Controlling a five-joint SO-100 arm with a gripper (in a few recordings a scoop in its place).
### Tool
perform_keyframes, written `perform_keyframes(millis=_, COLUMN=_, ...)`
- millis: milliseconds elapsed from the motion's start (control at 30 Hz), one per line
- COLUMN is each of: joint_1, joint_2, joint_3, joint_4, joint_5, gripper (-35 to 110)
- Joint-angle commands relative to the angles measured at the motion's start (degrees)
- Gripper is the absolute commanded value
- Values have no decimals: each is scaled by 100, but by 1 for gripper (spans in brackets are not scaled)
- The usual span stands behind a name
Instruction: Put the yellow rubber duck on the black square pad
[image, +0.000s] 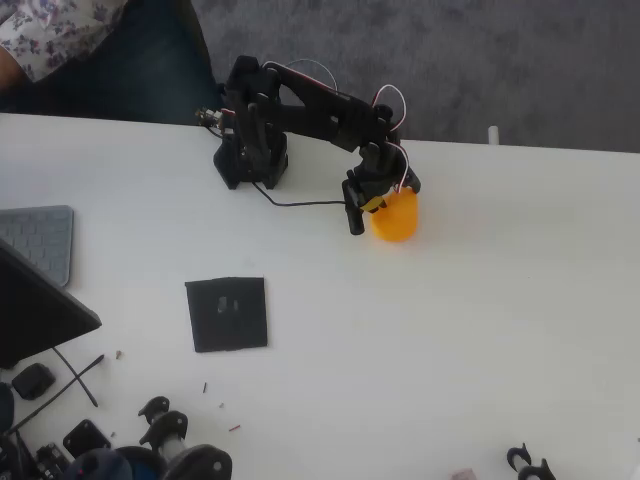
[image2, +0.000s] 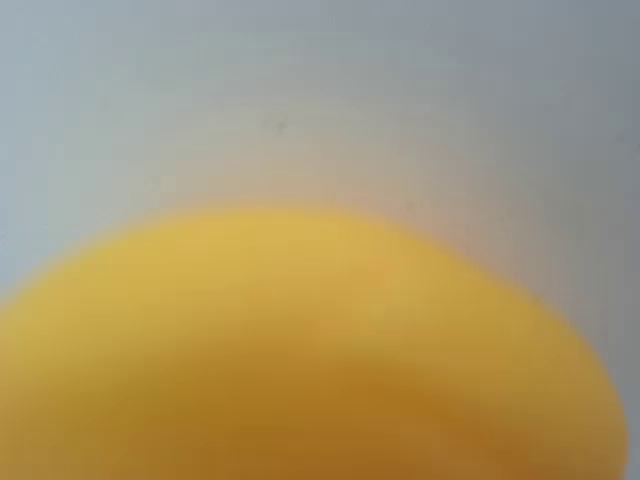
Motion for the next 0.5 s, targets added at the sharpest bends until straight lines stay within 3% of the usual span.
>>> perform_keyframes(millis=0, joint_1=97, joint_2=62, joint_3=-53, joint_4=70, joint_5=-79, gripper=17)
perform_keyframes(millis=467, joint_1=62, joint_2=141, joint_3=-132, joint_4=35, joint_5=-26, gripper=9)
